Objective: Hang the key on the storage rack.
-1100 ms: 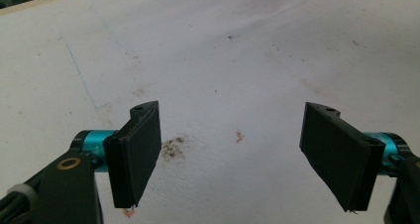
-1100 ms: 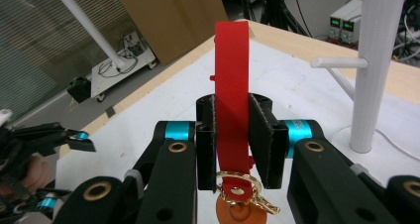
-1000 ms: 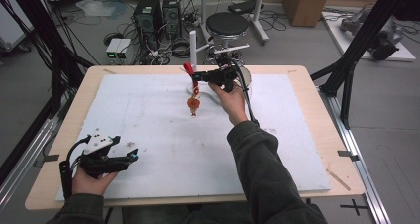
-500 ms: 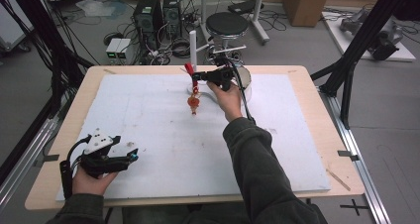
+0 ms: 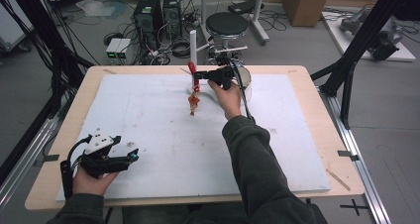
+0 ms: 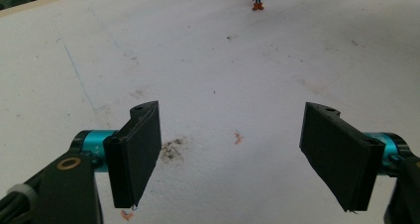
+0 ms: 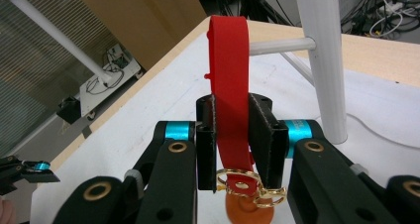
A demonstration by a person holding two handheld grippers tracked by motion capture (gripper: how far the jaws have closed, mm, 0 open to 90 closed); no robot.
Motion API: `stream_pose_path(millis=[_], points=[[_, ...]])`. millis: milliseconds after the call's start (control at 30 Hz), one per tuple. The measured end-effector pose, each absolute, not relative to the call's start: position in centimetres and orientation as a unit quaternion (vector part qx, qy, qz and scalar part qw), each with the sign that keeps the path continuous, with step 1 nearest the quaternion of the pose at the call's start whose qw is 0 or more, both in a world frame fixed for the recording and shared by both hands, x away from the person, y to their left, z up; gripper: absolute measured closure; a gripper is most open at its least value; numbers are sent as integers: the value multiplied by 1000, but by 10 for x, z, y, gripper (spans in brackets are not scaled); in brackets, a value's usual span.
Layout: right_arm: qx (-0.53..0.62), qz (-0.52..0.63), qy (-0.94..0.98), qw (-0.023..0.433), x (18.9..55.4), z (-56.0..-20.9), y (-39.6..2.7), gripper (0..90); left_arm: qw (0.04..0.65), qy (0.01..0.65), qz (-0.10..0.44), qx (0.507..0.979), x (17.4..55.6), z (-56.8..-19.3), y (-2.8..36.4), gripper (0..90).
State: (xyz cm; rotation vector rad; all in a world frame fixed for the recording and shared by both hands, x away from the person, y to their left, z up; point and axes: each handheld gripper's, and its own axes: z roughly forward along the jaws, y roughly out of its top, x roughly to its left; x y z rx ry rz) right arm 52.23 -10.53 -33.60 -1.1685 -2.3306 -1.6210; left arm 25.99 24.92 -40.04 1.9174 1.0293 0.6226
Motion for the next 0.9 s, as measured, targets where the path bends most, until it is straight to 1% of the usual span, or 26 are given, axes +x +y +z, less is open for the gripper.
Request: stream_pose_path(millis=[500, 900], points=[[-388, -529, -754, 42, 525, -341, -102, 748, 426, 412, 249, 766, 260, -400, 249, 244], [-407, -524, -747, 36, 531, -346, -106, 748, 424, 410, 249, 768, 260, -400, 250, 244]])
